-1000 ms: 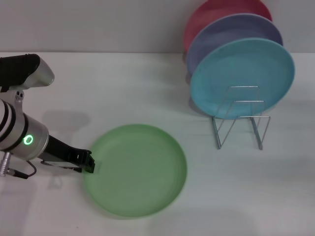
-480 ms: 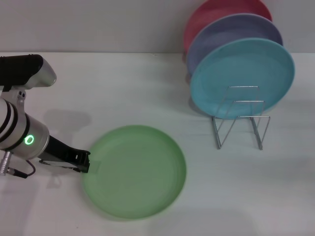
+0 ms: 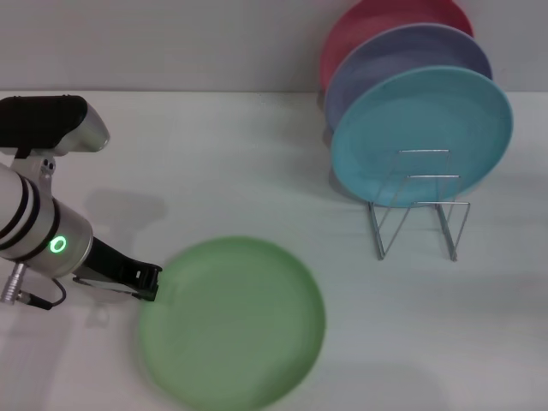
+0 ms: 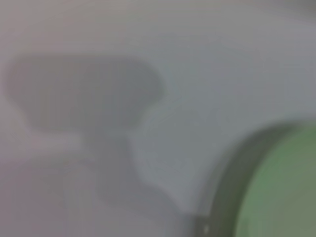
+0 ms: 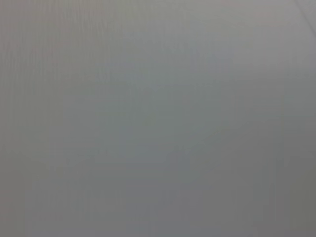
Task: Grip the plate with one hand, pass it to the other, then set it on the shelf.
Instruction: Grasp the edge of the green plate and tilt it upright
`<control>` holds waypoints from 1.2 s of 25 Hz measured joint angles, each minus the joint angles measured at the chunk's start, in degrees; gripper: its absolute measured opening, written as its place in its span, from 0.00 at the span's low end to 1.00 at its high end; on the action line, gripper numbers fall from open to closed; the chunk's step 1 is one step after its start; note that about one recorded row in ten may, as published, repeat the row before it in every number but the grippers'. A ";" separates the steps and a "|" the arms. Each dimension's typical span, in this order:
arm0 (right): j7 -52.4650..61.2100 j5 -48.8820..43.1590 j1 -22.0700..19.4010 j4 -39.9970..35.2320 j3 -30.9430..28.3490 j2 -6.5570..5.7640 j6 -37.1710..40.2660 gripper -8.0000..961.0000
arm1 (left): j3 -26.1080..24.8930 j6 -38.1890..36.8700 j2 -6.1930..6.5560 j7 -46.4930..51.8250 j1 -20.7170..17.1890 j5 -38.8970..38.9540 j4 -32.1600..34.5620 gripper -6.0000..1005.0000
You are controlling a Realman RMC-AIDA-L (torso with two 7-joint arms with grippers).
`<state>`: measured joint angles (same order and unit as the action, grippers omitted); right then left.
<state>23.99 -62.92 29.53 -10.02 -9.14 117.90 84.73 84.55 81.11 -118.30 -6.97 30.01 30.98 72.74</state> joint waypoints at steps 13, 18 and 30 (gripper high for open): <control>0.01 0.07 -0.03 0.00 0.00 0.23 0.23 0.72 | -1.01 -2.35 -0.11 -1.76 -1.44 -0.25 3.50 0.04; 0.01 0.06 -0.01 0.00 0.00 0.31 0.70 0.72 | -1.68 -6.89 -0.03 -2.05 -2.90 0.44 5.44 0.04; 0.09 0.07 0.17 0.31 0.00 0.27 0.34 0.72 | -1.58 -22.51 -0.10 -2.08 -5.00 1.03 3.56 0.04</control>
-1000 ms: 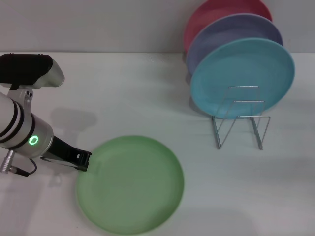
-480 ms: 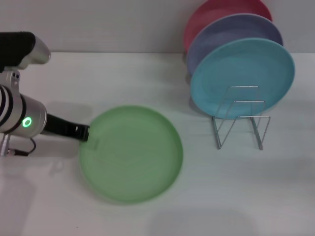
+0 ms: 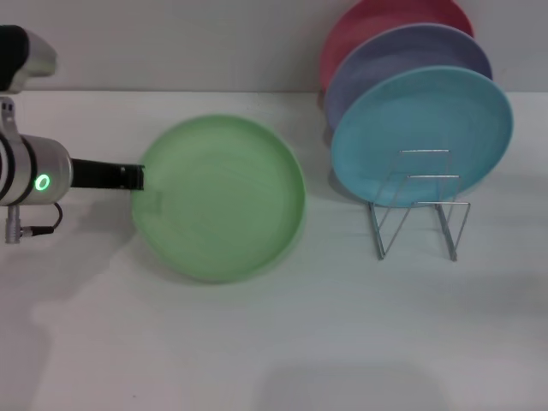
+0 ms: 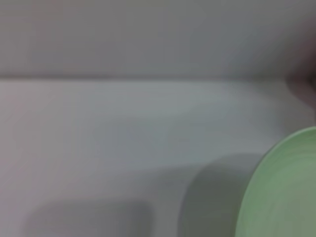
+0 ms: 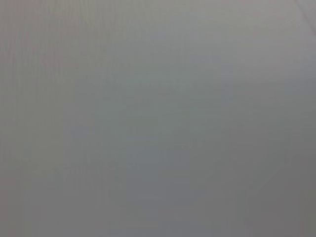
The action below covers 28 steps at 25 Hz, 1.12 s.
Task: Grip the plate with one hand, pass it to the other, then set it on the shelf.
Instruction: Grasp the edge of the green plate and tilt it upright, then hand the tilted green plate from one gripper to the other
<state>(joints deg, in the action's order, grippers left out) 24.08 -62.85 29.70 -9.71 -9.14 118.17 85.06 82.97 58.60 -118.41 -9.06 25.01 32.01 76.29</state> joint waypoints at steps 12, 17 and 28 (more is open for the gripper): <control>-0.40 -0.36 0.00 0.11 0.72 0.32 -0.08 0.72 | 7.33 -36.72 0.06 -17.84 -10.54 18.49 -5.14 0.04; -0.52 -0.40 -0.32 0.04 3.03 0.53 -0.09 0.72 | 13.85 -52.21 0.18 -19.99 -12.29 19.30 -9.48 0.04; -0.64 -0.47 -0.86 0.23 3.17 0.67 -1.47 0.72 | 33.30 -93.89 0.29 -15.72 -14.72 15.57 -19.92 0.05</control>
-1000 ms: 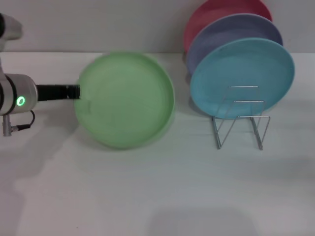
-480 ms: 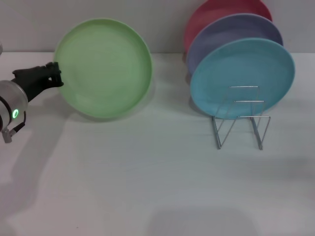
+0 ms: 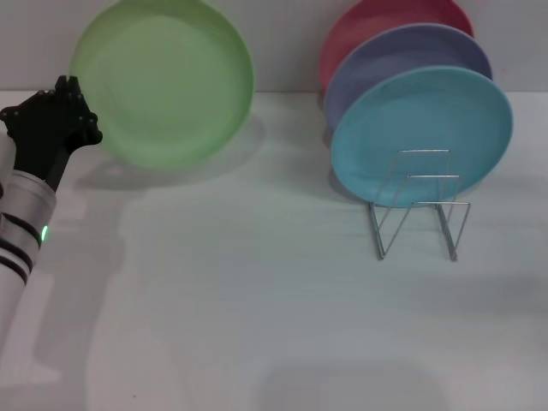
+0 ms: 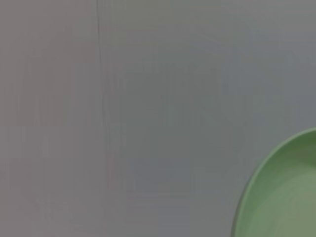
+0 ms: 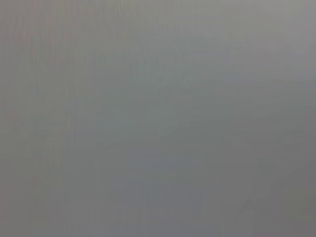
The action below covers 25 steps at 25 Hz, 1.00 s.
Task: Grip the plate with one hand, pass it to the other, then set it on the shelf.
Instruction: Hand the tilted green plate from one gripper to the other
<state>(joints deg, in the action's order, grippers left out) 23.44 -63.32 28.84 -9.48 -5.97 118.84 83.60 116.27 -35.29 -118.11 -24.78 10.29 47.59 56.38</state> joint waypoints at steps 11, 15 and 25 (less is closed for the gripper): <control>-4.12 -0.05 -2.88 5.74 5.39 0.34 4.42 0.72 | 4.12 -26.09 -0.46 33.06 5.22 -17.57 -23.11 0.05; -7.05 -0.05 -3.97 9.57 8.28 0.39 7.76 0.72 | 4.14 -27.92 -0.59 34.29 5.42 -17.44 -24.93 0.05; -11.56 -2.65 -3.32 18.39 19.86 0.55 12.83 0.72 | 4.33 -27.86 -0.97 32.88 6.28 -17.27 -26.52 0.05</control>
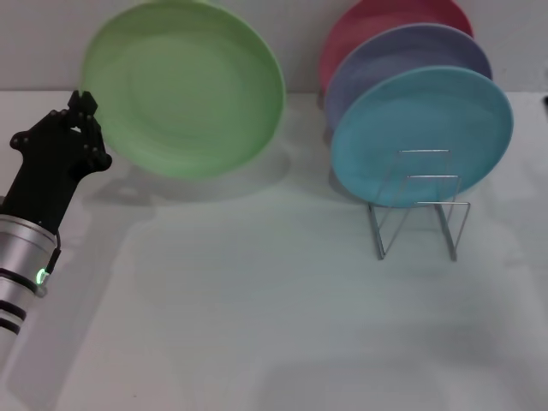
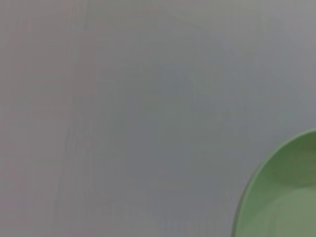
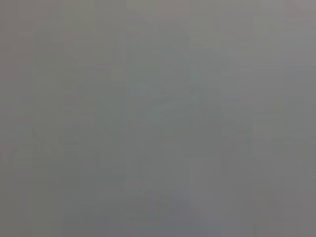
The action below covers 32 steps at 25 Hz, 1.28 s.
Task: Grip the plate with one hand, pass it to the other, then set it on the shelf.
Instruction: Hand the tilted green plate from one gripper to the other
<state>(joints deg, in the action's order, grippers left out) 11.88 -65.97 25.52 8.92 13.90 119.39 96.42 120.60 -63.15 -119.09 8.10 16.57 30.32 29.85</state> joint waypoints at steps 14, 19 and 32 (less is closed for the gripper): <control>-21.07 -12.38 5.96 13.83 -0.45 0.15 -3.85 0.72 | 1.94 -0.74 -0.10 -0.31 0.64 2.96 -0.76 0.05; -21.31 -13.92 6.14 14.78 -0.46 0.20 -4.15 0.72 | 3.32 -0.95 -0.09 -0.71 0.94 5.85 -0.77 0.05; -21.43 -15.94 6.81 16.73 -0.52 0.45 -7.46 0.72 | 6.69 -1.24 -0.09 -2.68 1.23 9.63 -0.86 0.06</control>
<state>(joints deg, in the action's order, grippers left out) -9.55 -81.90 32.33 25.64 13.38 119.84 88.97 127.29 -64.39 -119.18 5.42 17.80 39.95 28.99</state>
